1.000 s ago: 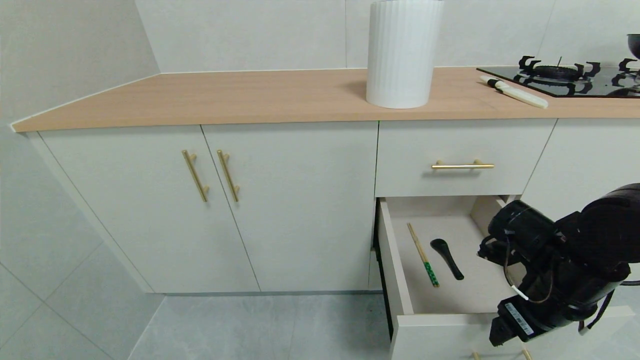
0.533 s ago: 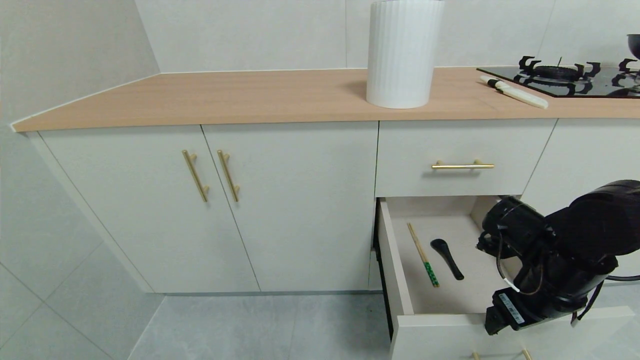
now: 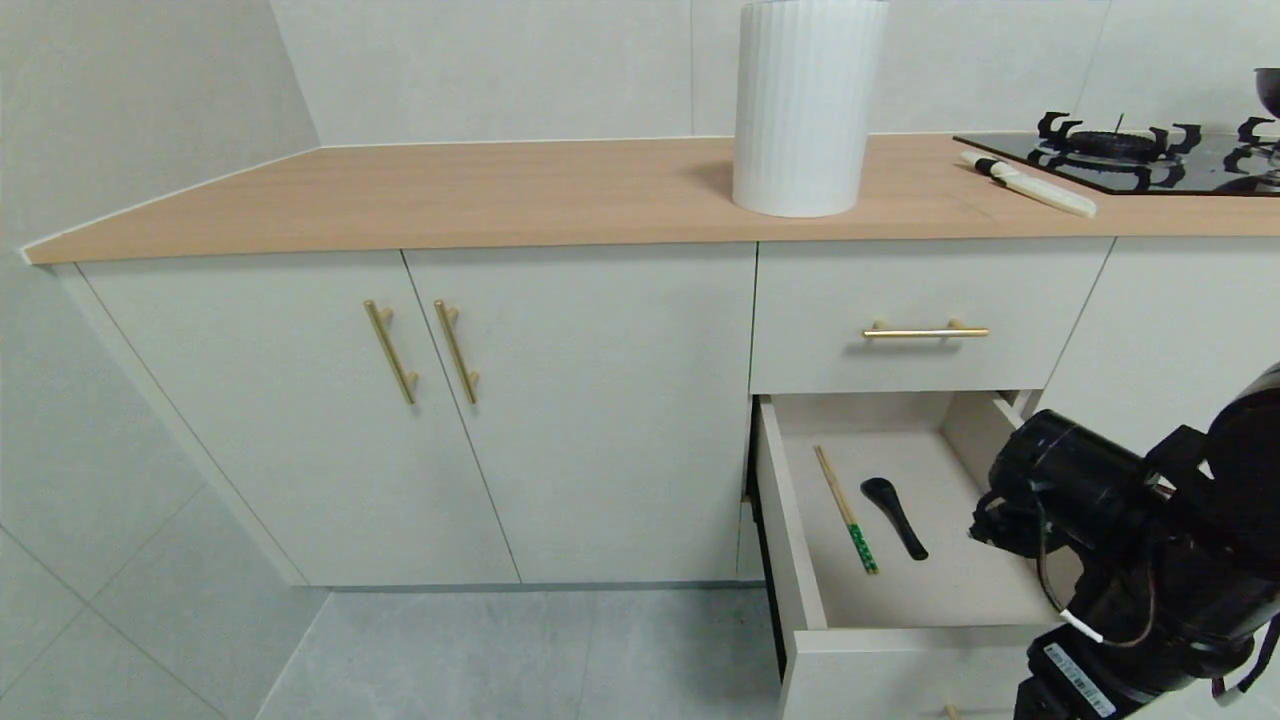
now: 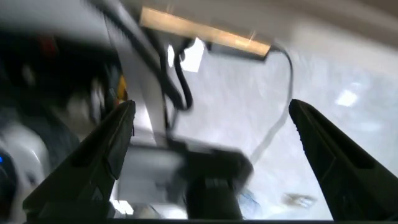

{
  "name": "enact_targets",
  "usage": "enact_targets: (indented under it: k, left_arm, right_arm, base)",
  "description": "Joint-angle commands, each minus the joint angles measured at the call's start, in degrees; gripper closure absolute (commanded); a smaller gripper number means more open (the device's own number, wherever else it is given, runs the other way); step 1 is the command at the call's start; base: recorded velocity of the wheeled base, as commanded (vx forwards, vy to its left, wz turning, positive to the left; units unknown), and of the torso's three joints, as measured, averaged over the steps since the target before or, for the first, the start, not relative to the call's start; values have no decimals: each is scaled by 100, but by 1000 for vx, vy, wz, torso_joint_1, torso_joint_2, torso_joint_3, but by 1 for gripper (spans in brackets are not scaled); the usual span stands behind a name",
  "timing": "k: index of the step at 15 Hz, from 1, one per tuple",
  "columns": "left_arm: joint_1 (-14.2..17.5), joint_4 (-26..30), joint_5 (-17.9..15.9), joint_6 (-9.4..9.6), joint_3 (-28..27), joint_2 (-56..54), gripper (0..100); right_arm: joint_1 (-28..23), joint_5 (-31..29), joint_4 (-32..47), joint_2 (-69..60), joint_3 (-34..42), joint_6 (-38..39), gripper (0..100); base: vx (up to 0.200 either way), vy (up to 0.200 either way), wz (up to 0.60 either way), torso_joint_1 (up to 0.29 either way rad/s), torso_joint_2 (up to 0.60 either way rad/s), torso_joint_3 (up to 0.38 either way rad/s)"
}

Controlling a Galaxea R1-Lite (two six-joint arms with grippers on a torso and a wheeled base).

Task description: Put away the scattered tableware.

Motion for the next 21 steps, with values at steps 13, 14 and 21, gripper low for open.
enact_targets:
  k: [13,14,21]
  left_arm:
    - [1,0,0,-1,0,0,0]
    - [1,0,0,-1,0,0,0]
    - [1,0,0,-1,0,0,0]
  right_arm:
    - [-294,-237,-1079,1121,-257,795,0]
    - [-303,-307,-1273,1147,-257,865,0]
    - [-663,-466,-2784,1244,24,900,0]
  base:
    - [0,0,0,0,0,0]
    - [0,0,0,0,0,0]
    - [0,0,0,0,0,0]
